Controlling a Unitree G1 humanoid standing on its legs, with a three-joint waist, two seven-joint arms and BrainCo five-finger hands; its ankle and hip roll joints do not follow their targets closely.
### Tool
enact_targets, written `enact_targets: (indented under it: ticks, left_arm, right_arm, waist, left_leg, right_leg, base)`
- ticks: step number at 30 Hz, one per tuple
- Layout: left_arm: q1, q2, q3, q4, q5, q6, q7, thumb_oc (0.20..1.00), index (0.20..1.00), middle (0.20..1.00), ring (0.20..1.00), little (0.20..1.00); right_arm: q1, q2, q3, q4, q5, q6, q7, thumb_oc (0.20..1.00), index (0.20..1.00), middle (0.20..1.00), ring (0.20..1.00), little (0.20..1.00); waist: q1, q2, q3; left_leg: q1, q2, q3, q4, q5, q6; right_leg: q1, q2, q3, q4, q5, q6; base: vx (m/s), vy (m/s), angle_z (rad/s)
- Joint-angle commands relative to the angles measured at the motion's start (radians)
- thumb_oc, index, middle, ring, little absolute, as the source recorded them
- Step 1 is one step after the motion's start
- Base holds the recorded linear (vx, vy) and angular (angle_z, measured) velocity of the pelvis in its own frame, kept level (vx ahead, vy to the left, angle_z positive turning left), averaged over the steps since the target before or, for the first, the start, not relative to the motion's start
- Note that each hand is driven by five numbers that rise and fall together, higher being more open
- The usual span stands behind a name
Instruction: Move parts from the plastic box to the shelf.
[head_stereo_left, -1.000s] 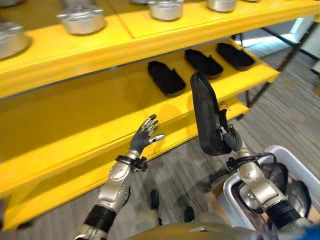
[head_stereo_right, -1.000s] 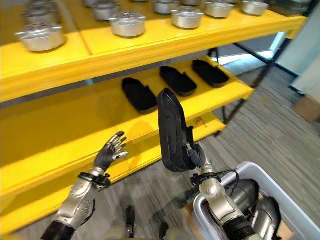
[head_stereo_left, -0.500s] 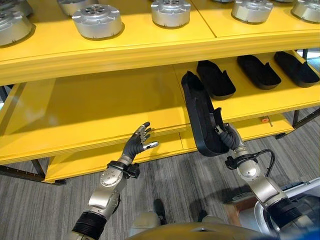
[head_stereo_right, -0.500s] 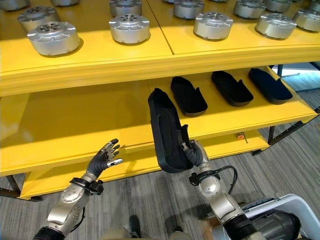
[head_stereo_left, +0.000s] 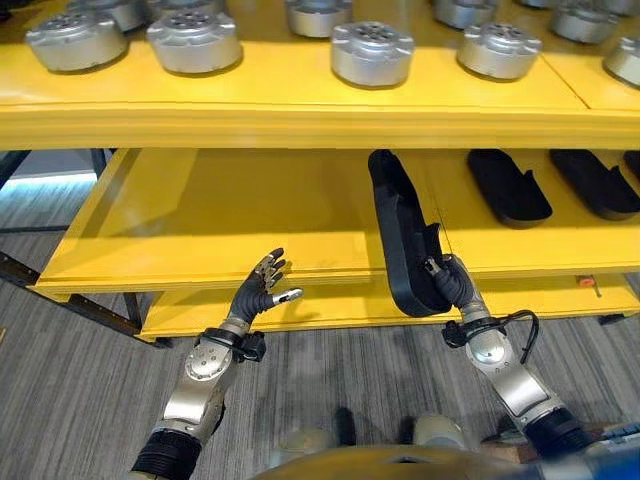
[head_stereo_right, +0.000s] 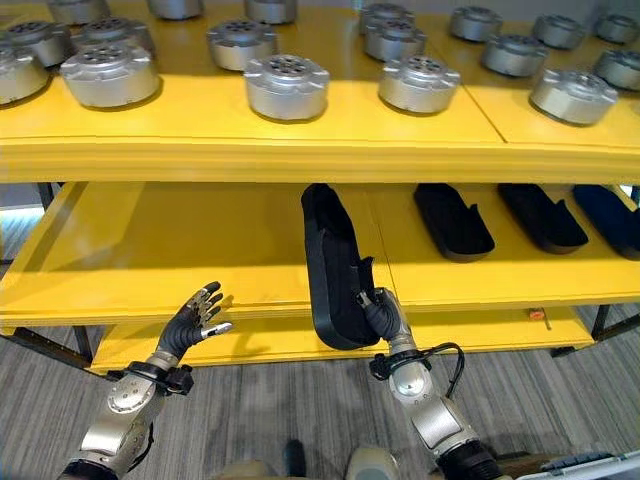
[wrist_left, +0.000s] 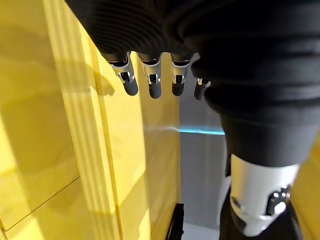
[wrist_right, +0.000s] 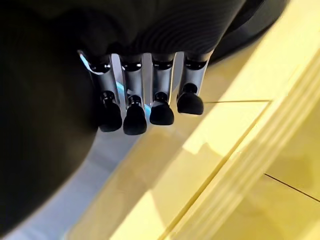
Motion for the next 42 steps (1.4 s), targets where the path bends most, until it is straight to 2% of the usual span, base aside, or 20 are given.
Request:
enact_targets:
  ticks: [1,2,4,5,10,16,17,18,19,20,23,24,25,28,31,35,36,40,42]
  left_arm:
    - [-0.042,-0.012,-0.019,-0.074,-0.030,-0.037,-0.020,1.000,1.000,1.000,1.000,1.000]
    - [-0.039,-0.015,-0.029,-0.075,-0.026,-0.038,-0.024,1.000,1.000,1.000,1.000,1.000]
    - [-0.047,-0.016,-0.054,-0.077,-0.023,-0.027,-0.032,1.000,1.000,1.000,1.000,1.000]
    - [-0.053,-0.020,-0.070,-0.068,-0.029,-0.033,-0.025,1.000,1.000,1.000,1.000,1.000]
    - [-0.049,-0.035,-0.091,-0.080,-0.047,-0.025,-0.003,1.000,1.000,1.000,1.000,1.000]
    - [-0.044,-0.043,-0.093,-0.096,-0.054,-0.021,0.003,1.000,1.000,1.000,1.000,1.000]
    - [-0.056,-0.047,-0.105,-0.090,-0.066,-0.026,0.009,1.000,1.000,1.000,1.000,1.000]
    - [-0.062,-0.048,-0.107,-0.090,-0.070,-0.027,0.006,1.000,1.000,1.000,1.000,1.000]
    - [-0.078,-0.052,-0.115,-0.093,-0.081,-0.021,0.008,1.000,1.000,1.000,1.000,1.000]
    - [-0.087,-0.062,-0.114,-0.088,-0.078,-0.019,0.011,1.000,1.000,1.000,1.000,1.000]
    - [-0.086,-0.073,-0.116,-0.089,-0.085,-0.021,0.019,1.000,1.000,1.000,1.000,1.000]
    - [-0.081,-0.068,-0.119,-0.096,-0.090,-0.020,0.018,1.000,1.000,1.000,1.000,1.000]
    - [-0.079,-0.051,-0.104,-0.118,-0.106,0.011,0.009,1.000,1.000,1.000,1.000,1.000]
    - [-0.094,-0.045,-0.103,-0.114,-0.113,0.031,-0.001,1.000,1.000,1.000,1.000,1.000]
    - [-0.100,-0.042,-0.110,-0.100,-0.109,0.040,-0.004,1.000,1.000,1.000,1.000,1.000]
    - [-0.079,-0.039,-0.106,-0.091,-0.103,0.043,-0.033,1.000,1.000,1.000,1.000,1.000]
    - [-0.075,-0.039,-0.108,-0.090,-0.096,0.045,-0.048,1.000,1.000,1.000,1.000,1.000]
    - [-0.088,-0.038,-0.115,-0.085,-0.101,0.076,-0.082,1.000,1.000,1.000,1.000,1.000]
    - [-0.088,-0.036,-0.114,-0.083,-0.102,0.090,-0.091,1.000,1.000,1.000,1.000,1.000]
  right_arm:
    - [-0.111,-0.003,-0.025,-0.004,0.004,-0.061,-0.016,0.200,0.200,0.200,0.200,0.200]
    - [-0.110,0.001,-0.025,0.004,0.001,-0.061,-0.021,0.200,0.200,0.200,0.200,0.200]
    - [-0.097,-0.001,-0.032,0.006,0.004,-0.058,-0.030,0.200,0.200,0.200,0.200,0.200]
    - [-0.097,-0.008,-0.030,0.010,0.004,-0.067,-0.015,0.200,0.200,0.200,0.200,0.200]
    - [-0.103,-0.009,-0.001,0.022,0.011,-0.049,-0.034,0.200,0.200,0.200,0.200,0.200]
    - [-0.100,-0.010,0.005,0.033,0.023,-0.015,-0.042,0.200,0.200,0.200,0.200,0.200]
    - [-0.098,-0.017,0.002,0.038,0.022,-0.003,-0.049,0.200,0.200,0.200,0.200,0.200]
    - [-0.097,-0.021,0.000,0.041,0.016,-0.003,-0.057,0.200,0.200,0.200,0.200,0.200]
    - [-0.101,-0.026,-0.002,0.050,0.015,0.008,-0.082,0.200,0.200,0.200,0.200,0.200]
    - [-0.111,-0.024,0.001,0.063,0.013,0.027,-0.096,0.200,0.200,0.200,0.200,0.200]
    - [-0.121,-0.031,-0.003,0.061,0.013,0.064,-0.098,0.200,0.200,0.200,0.200,0.200]
    - [-0.120,-0.038,-0.007,0.060,0.021,0.089,-0.097,0.200,0.200,0.200,0.200,0.200]
    - [-0.113,-0.047,-0.025,0.085,0.037,0.102,-0.090,0.200,0.200,0.200,0.200,0.200]
    - [-0.097,-0.042,-0.044,0.096,0.045,0.112,-0.088,0.200,0.200,0.200,0.200,0.200]
    - [-0.096,-0.024,-0.057,0.100,0.045,0.142,-0.081,0.200,0.200,0.200,0.200,0.200]
    - [-0.084,-0.001,-0.087,0.093,0.052,0.206,-0.074,0.200,0.200,0.200,0.200,0.200]
    - [-0.080,0.003,-0.094,0.092,0.051,0.225,-0.067,0.200,0.200,0.200,0.200,0.200]
    - [-0.074,0.006,-0.107,0.099,0.048,0.245,-0.061,0.200,0.200,0.200,0.200,0.200]
    - [-0.071,0.007,-0.113,0.101,0.054,0.247,-0.059,0.200,0.200,0.200,0.200,0.200]
  waist:
    - [-0.022,-0.056,-0.005]
    - [-0.031,-0.057,0.001]
    - [-0.053,-0.055,0.006]
    - [-0.053,-0.055,0.003]
    - [-0.047,-0.047,-0.020]
    - [-0.049,-0.038,-0.029]
    - [-0.056,-0.029,-0.026]
    - [-0.056,-0.028,-0.023]
    - [-0.053,-0.027,-0.003]
    - [-0.058,-0.027,0.007]
    - [-0.075,-0.013,0.005]
    - [-0.078,-0.005,0.001]
    - [-0.074,-0.002,-0.002]
    - [-0.088,0.004,-0.018]
    - [-0.093,0.004,-0.024]
    - [-0.090,-0.020,-0.033]
    - [-0.085,-0.033,-0.033]
    - [-0.089,-0.053,-0.028]
    - [-0.087,-0.059,-0.023]
  left_leg:
    - [0.049,0.033,-0.059,-0.013,-0.004,-0.046]
    - [0.057,0.028,-0.075,-0.013,-0.011,-0.040]
    - [0.062,0.021,-0.113,-0.013,-0.012,-0.031]
    - [0.063,0.028,-0.103,-0.013,-0.010,-0.036]
    - [0.074,0.041,-0.050,-0.013,-0.016,-0.045]
    - [0.052,0.056,0.022,0.055,-0.044,-0.062]
    - [0.030,0.080,0.061,0.161,-0.033,-0.086]
    - [-0.001,0.099,0.072,0.238,0.000,-0.104]
    - [-0.092,0.161,0.077,0.384,0.088,-0.147]
    - [-0.120,0.214,0.092,0.401,0.112,-0.161]
    - [-0.087,0.264,0.118,0.254,0.151,-0.179]
    - [-0.069,0.268,0.091,0.160,0.166,-0.182]
    - [-0.058,0.260,0.035,0.103,0.147,-0.179]
    - [-0.003,0.238,0.048,0.021,0.112,-0.174]
    - [0.027,0.226,0.036,-0.013,0.105,-0.168]
    - [0.046,0.205,0.031,-0.013,0.069,-0.146]
    - [0.042,0.194,0.033,-0.013,0.062,-0.138]
    - [0.044,0.182,0.045,-0.013,0.051,-0.127]
    - [0.047,0.182,0.066,-0.013,0.050,-0.126]
  right_leg:
    - [0.044,-0.007,0.038,-0.242,0.263,0.056]
    - [0.011,-0.004,0.064,-0.240,0.291,0.065]
    - [-0.010,0.014,0.119,-0.227,0.287,0.055]
    - [0.009,0.022,0.103,-0.230,0.262,0.038]
    - [0.083,0.020,0.065,-0.264,0.209,0.009]
    - [0.131,0.013,0.030,-0.286,0.171,-0.013]
    - [0.140,0.013,-0.002,-0.273,0.143,-0.037]
    - [0.146,0.015,-0.011,-0.274,0.134,-0.050]
    - [0.161,0.017,-0.014,-0.273,0.118,-0.071]
    - [0.163,0.012,-0.007,-0.264,0.109,-0.076]
    - [0.166,-0.001,0.003,-0.265,0.112,-0.064]
    - [0.170,-0.014,0.023,-0.273,0.120,-0.052]
    - [0.189,-0.038,0.058,-0.285,0.127,-0.040]
    - [0.188,-0.049,0.056,-0.279,0.133,-0.019]
    - [0.199,-0.047,0.068,-0.283,0.138,-0.009]
    - [0.210,-0.062,0.089,-0.324,0.176,0.021]
    - [0.208,-0.072,0.097,-0.344,0.200,0.038]
    - [0.177,-0.099,0.110,-0.349,0.244,0.073]
    - [0.165,-0.113,0.090,-0.348,0.261,0.088]
  base:
    - [0.24,-0.054,0.10]
    - [0.27,-0.085,0.26]
    - [0.34,-0.159,0.75]
    - [0.32,-0.183,1.12]
    - [0.22,-0.126,0.44]
    - [0.13,-0.118,-0.22]
    - [0.02,-0.124,-0.14]
    - [-0.01,-0.195,0.11]
    - [-0.01,-0.110,0.32]
    - [0.00,-0.050,0.22]
    - [0.07,0.230,-0.11]
    - [0.12,0.492,-0.20]
    - [0.10,0.433,-0.27]
    - [0.02,0.261,-0.38]
    - [0.01,0.208,0.03]
    - [-0.05,0.227,0.12]
    - [-0.09,0.244,0.03]
    - [-0.07,0.145,-0.02]
    - [-0.06,0.064,-0.08]
